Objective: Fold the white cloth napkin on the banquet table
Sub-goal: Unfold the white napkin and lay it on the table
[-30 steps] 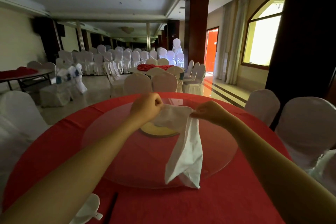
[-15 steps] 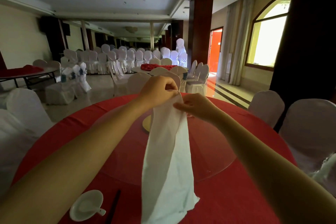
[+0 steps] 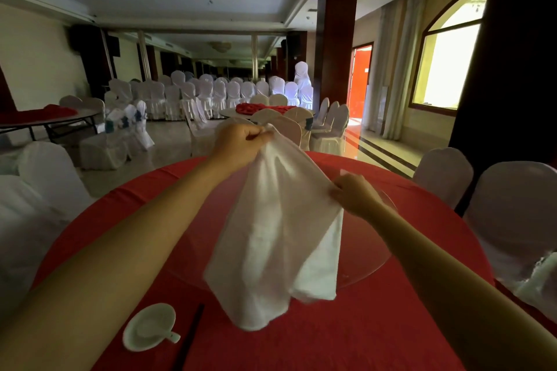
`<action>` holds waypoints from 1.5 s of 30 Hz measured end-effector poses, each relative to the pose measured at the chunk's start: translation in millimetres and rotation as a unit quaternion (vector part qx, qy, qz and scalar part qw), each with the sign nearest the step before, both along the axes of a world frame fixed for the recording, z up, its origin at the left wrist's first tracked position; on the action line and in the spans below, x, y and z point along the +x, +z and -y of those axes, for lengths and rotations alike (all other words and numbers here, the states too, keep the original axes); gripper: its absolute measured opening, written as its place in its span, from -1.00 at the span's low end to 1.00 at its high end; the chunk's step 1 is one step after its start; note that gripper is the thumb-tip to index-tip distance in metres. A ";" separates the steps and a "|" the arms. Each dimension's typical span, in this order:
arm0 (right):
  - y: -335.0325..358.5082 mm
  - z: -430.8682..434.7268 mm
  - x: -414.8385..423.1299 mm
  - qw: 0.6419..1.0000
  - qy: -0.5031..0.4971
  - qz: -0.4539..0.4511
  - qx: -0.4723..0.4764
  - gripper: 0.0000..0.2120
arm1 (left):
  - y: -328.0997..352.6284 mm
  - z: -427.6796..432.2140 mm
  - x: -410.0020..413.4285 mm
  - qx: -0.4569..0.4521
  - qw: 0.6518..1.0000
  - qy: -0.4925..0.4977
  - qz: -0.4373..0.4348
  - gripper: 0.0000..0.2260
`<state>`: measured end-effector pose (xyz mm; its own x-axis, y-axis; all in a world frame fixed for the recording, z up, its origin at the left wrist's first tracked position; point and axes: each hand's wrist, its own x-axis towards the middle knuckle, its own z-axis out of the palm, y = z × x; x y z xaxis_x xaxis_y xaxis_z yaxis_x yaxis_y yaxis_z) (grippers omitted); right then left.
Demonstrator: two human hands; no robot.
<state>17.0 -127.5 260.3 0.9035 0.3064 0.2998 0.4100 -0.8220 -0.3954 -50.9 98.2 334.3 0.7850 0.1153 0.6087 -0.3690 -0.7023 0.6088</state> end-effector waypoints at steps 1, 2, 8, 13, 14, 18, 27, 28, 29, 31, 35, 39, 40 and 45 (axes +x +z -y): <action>-10.4 6.7 1.5 1.000 -0.015 -0.021 0.000 -0.82 | -0.3 3.0 -0.5 -0.014 1.000 0.008 0.013 -0.61; -20.5 13.9 2.4 0.999 -0.029 -0.039 0.005 -0.83 | -0.7 5.5 -0.6 -0.026 0.999 0.018 0.024 -0.62; -54.2 41.7 0.2 0.980 -0.085 0.068 0.169 -0.60 | 5.9 -0.2 -4.5 -0.078 0.979 0.140 0.123 -0.56; -34.0 28.1 -1.5 0.943 -0.100 0.218 0.232 -0.75 | 1.7 1.7 -6.5 -0.008 0.960 0.190 0.205 -0.76; -29.5 27.2 -1.8 0.935 -0.104 0.248 0.231 -0.75 | -2.2 3.0 -7.2 0.008 0.955 0.194 0.223 -0.79; -21.7 32.4 6.7 0.928 -0.122 0.284 0.208 -0.80 | -25.4 -4.8 -1.9 0.045 0.944 0.233 0.231 -0.80; -62.0 34.7 63.5 0.975 -0.125 0.184 0.008 -0.79 | -111.1 -60.6 47.3 -0.003 0.967 0.236 -0.092 -0.79; -64.1 34.4 65.1 0.975 -0.135 0.179 -0.016 -0.78 | -116.6 -62.3 48.0 -0.028 0.964 0.234 -0.121 -0.81; -66.6 32.1 71.2 0.972 -0.146 0.180 -0.043 -0.79 | -122.8 -65.3 53.6 -0.060 0.960 0.235 -0.139 -0.82; -76.6 21.0 87.5 0.967 -0.160 0.172 -0.094 -0.82 | -141.2 -70.8 72.7 -0.135 0.947 0.231 -0.179 -0.84; -105.2 -5.4 111.3 0.970 -0.130 0.094 -0.181 -0.85 | -191.2 -81.3 109.7 -0.265 0.912 0.201 -0.241 -0.77; -138.6 -27.7 141.0 0.939 -0.132 0.059 -0.313 -0.79 | -232.3 -91.9 146.3 -0.296 0.899 0.201 -0.251 -0.77; -148.4 -32.7 148.3 0.936 -0.140 0.055 -0.320 -0.78 | -242.5 -93.4 154.8 -0.294 0.900 0.200 -0.254 -0.78; -197.6 -49.7 188.4 0.969 -0.151 0.023 -0.196 -0.72 | -281.1 -98.6 193.4 -0.227 0.918 0.163 -0.281 -0.83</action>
